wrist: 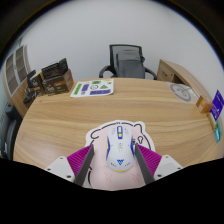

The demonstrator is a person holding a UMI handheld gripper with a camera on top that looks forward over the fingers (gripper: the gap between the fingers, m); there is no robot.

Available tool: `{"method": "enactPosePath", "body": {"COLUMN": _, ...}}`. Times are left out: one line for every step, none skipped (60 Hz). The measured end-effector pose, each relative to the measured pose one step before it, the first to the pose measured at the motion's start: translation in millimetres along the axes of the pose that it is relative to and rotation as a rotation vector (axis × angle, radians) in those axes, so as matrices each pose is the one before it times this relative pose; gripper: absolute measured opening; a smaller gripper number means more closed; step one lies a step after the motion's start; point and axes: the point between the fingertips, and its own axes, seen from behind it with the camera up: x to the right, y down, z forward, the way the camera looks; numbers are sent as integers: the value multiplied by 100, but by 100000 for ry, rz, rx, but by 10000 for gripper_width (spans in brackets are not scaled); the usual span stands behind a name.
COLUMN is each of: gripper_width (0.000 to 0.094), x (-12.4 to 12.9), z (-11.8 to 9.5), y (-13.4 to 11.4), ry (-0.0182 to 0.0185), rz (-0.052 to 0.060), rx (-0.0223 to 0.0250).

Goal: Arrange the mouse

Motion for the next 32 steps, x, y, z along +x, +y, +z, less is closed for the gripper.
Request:
{"method": "enactPosePath", "body": {"gripper_width": 845, "x": -55, "z": -530, "y": 55, "ry": 379, "rz": 113, "rx": 723}}
{"method": "enactPosePath", "body": {"gripper_width": 847, "x": -135, "z": -551, "y": 92, "ry": 131, "rz": -183, "rx": 632}}
{"method": "enactPosePath", "body": {"gripper_width": 846, "x": -218, "z": -580, "y": 74, "ry": -156, "rz": -275, "rx": 684}}
{"method": "enactPosePath", "body": {"gripper_width": 842, "x": -256, "z": -602, "y": 86, "ry": -181, "rz": -256, "rx": 729}}
{"method": "enactPosePath", "body": {"gripper_width": 836, "x": -393, "z": -290, "y": 134, "ry": 65, "rz": 17, "rx": 769}}
{"method": "enactPosePath", "body": {"gripper_width": 834, "x": -114, "z": -712, "y": 121, "ry": 209, "rz": 173, "rx": 647}}
{"method": "enactPosePath", "body": {"gripper_width": 835, "x": -142, "z": -960, "y": 155, "ry": 321, "rz": 591, "rx": 484}}
{"method": "enactPosePath", "body": {"gripper_width": 832, "x": -111, "z": -735, "y": 123, "ry": 472, "rz": 826, "rx": 649}}
{"method": "enactPosePath", "body": {"gripper_width": 833, "x": -184, "z": -741, "y": 153, "ry": 338, "rz": 986, "rx": 686}}
{"method": "enactPosePath", "body": {"gripper_width": 832, "x": -280, "z": -737, "y": 194, "ry": -26, "rz": 956, "rx": 591}}
{"method": "enactPosePath", "body": {"gripper_width": 834, "x": -333, "z": -730, "y": 254, "ry": -390, "rz": 677, "rx": 327}}
{"method": "enactPosePath", "body": {"gripper_width": 833, "x": -342, "z": -667, "y": 280, "ry": -508, "rz": 490, "rx": 192}}
{"method": "enactPosePath", "body": {"gripper_width": 834, "x": -340, "z": -387, "y": 387, "ry": -53, "rz": 453, "rx": 324}}
{"method": "enactPosePath", "body": {"gripper_width": 837, "x": -156, "z": -739, "y": 321, "ry": 275, "rz": 523, "rx": -50}}
{"method": "enactPosePath", "body": {"gripper_width": 840, "x": -89, "z": -584, "y": 277, "ry": 407, "rz": 491, "rx": -50}}
{"method": "enactPosePath", "body": {"gripper_width": 841, "x": -60, "z": -527, "y": 305, "ry": 505, "rz": 445, "rx": 39}}
{"method": "enactPosePath", "body": {"gripper_width": 842, "x": -41, "z": -516, "y": 291, "ry": 580, "rz": 427, "rx": 53}}
{"method": "enactPosePath", "body": {"gripper_width": 842, "x": -18, "z": -486, "y": 278, "ry": 679, "rz": 563, "rx": 23}}
{"method": "enactPosePath", "body": {"gripper_width": 842, "x": 21, "z": -423, "y": 314, "ry": 785, "rz": 652, "rx": -198}}
{"method": "enactPosePath", "body": {"gripper_width": 838, "x": 6, "z": -432, "y": 358, "ry": 911, "rz": 690, "rx": -521}}
{"method": "enactPosePath", "body": {"gripper_width": 831, "x": -145, "z": -266, "y": 514, "ry": 1066, "rz": 784, "rx": -318}}
{"method": "enactPosePath", "body": {"gripper_width": 826, "x": 28, "z": -453, "y": 398, "ry": 796, "rz": 644, "rx": -544}}
{"method": "enactPosePath", "body": {"gripper_width": 827, "x": -44, "z": -417, "y": 243, "ry": 601, "rz": 645, "rx": -130}}
{"method": "enactPosePath", "body": {"gripper_width": 827, "x": -117, "z": -389, "y": 159, "ry": 386, "rz": 733, "rx": 307}}
{"method": "enactPosePath", "body": {"gripper_width": 828, "x": -166, "z": -424, "y": 86, "ry": 333, "rz": 728, "rx": 521}}
{"method": "enactPosePath", "body": {"gripper_width": 829, "x": -161, "z": -434, "y": 53, "ry": 447, "rz": 505, "rx": 791}}
{"method": "enactPosePath", "body": {"gripper_width": 829, "x": -138, "z": -397, "y": 13, "ry": 569, "rz": 136, "rx": 968}}
{"method": "enactPosePath", "body": {"gripper_width": 831, "x": -141, "z": -427, "y": 29, "ry": 663, "rz": -309, "rx": 798}}
{"method": "enactPosePath", "body": {"gripper_width": 830, "x": -191, "z": -216, "y": -19, "ry": 860, "rz": -578, "rx": 887}}
{"method": "enactPosePath", "body": {"gripper_width": 830, "x": -111, "z": -722, "y": 275, "ry": 704, "rz": -736, "rx": 669}}
{"method": "enactPosePath", "body": {"gripper_width": 832, "x": -125, "z": -450, "y": 106, "ry": 701, "rz": -682, "rx": 548}}
{"method": "enactPosePath", "body": {"gripper_width": 827, "x": -176, "z": -429, "y": 99, "ry": 465, "rz": -618, "rx": 505}}
